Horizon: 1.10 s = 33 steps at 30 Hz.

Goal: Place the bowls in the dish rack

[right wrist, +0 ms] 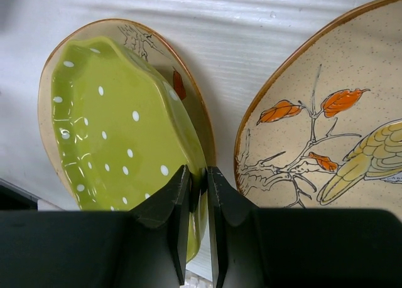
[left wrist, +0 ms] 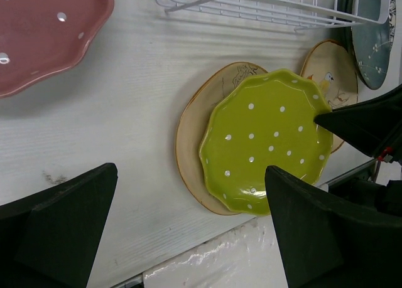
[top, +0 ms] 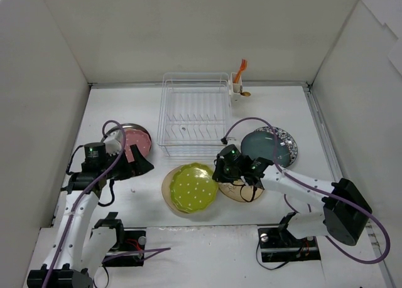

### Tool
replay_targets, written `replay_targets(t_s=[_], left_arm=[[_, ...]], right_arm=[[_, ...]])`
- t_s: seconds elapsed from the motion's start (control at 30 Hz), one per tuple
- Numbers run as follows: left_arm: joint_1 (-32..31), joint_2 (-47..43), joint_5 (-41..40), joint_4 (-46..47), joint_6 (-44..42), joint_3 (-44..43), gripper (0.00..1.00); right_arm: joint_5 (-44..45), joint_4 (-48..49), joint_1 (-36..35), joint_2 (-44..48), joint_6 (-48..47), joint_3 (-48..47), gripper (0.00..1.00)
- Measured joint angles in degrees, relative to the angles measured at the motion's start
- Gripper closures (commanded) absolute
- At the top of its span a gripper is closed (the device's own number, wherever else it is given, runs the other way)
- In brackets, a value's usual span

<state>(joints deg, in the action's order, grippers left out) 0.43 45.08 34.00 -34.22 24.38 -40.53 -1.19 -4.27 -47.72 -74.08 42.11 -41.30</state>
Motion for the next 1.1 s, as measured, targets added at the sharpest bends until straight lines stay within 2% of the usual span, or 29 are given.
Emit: replay_targets(t_s=[0.23,0.67,1.1], left_arm=[[0.0,0.3,3.0,2.9,2.4,4.0,0.01],[0.0,1.8,6.1,7.3,3.9,5.4,0.01],[0.0,3.7,9.9,10.9,5.1,6.4,0.04]], right_arm=[[-2.6,-0.4,1.7,0.0,-0.2,-0.4,1.0],[-8.6,3.6,4.6,-0.1,0.1,-0.5,1.0],[-11.9,4.1,5.0,0.3,0.5,-5.2,1.0]])
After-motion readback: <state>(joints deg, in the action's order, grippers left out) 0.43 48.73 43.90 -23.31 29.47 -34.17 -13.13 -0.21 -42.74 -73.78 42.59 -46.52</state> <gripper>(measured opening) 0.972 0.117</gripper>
